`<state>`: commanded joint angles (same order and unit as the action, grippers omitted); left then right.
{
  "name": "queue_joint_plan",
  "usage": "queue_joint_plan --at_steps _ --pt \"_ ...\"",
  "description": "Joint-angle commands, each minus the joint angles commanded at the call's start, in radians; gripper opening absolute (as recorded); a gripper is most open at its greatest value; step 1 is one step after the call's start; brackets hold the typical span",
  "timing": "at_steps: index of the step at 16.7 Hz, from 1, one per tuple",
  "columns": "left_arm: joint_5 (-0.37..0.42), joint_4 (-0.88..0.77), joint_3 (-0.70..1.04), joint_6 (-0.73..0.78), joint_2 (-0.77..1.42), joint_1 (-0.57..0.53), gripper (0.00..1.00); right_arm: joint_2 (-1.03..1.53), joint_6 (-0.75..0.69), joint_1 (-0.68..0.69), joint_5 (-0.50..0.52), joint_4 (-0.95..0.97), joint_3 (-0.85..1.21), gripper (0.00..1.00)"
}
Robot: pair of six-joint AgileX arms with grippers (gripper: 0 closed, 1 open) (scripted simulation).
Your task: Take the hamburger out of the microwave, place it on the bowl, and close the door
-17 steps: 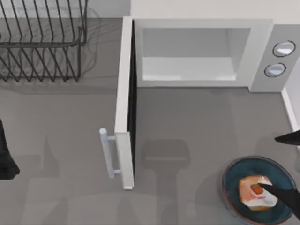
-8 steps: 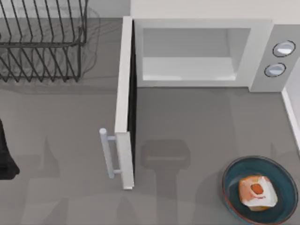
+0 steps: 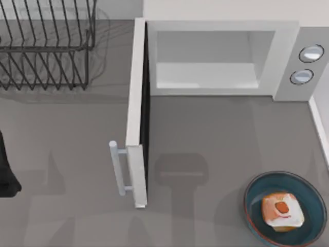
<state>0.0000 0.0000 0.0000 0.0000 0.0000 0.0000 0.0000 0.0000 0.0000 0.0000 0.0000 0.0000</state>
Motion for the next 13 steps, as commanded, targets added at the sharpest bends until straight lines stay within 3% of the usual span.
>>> queue_joint_plan --at_steps 2,13 --pt "0.000 0.000 0.000 0.000 0.000 0.000 1.00 0.000 0.000 0.000 0.000 0.000 0.000 1.00" --pt "0.000 0.000 0.000 0.000 0.000 0.000 0.17 0.000 0.000 0.000 0.000 0.000 0.000 1.00"
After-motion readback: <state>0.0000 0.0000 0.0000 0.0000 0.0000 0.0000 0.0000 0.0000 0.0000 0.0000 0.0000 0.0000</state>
